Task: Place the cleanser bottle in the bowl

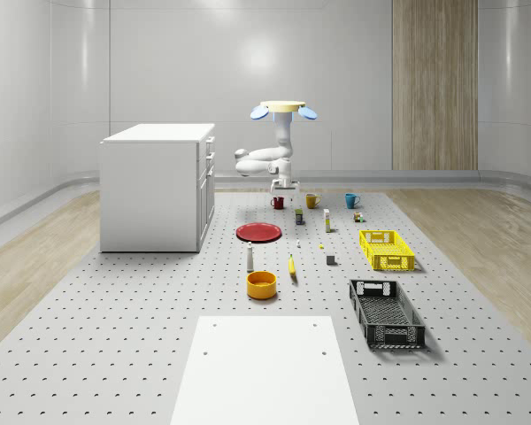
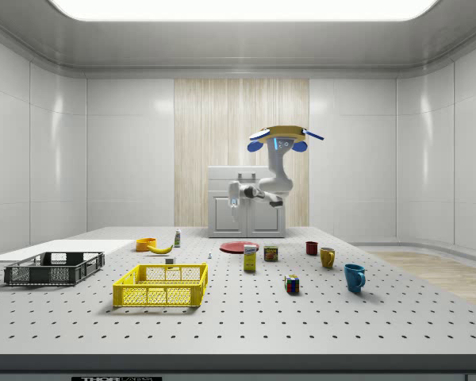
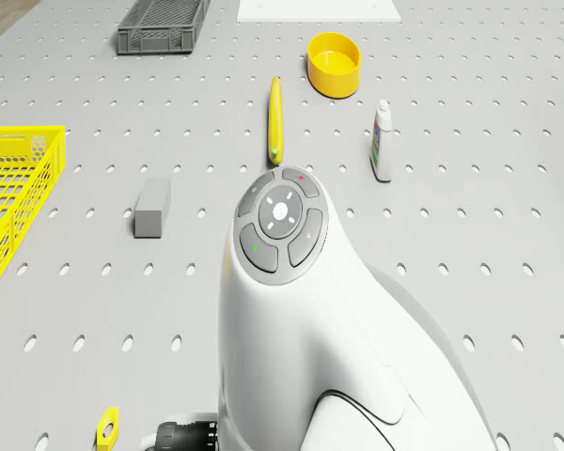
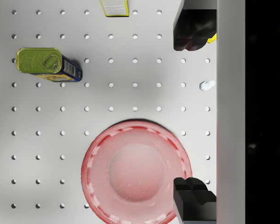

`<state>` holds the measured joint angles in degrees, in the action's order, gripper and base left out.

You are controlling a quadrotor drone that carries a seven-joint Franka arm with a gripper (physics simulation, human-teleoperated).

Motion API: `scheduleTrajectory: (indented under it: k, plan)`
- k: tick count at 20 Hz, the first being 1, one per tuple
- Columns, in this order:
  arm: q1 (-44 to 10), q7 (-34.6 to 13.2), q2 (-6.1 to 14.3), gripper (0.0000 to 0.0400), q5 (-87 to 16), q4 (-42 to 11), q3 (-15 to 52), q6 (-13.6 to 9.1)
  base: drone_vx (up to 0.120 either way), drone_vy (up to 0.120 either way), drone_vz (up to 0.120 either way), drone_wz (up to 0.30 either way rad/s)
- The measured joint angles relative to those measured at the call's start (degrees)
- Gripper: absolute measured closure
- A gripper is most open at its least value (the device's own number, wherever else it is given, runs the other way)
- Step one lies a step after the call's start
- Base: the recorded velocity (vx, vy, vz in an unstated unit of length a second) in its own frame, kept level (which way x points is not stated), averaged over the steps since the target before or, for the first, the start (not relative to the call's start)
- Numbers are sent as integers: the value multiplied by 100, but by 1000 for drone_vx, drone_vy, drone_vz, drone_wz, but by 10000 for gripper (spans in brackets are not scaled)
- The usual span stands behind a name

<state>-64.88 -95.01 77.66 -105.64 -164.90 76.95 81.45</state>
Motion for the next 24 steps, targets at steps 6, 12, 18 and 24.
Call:
scheduleTrajectory:
  k: [6, 12, 18, 24]
  plan:
    - [-27, -24, 106, 0, 47, 6, 22, 99, 120, 0, -47, 0]
    - [-51, -45, 206, 0, 91, 11, 41, 192, 120, 0, 0, 0]
    - [-74, -65, 299, 0, 131, 15, 58, 278, 120, -73, 0, 0]
    - [-94, -82, 385, 0, 169, 20, 74, 359, 120, 0, -47, 0]
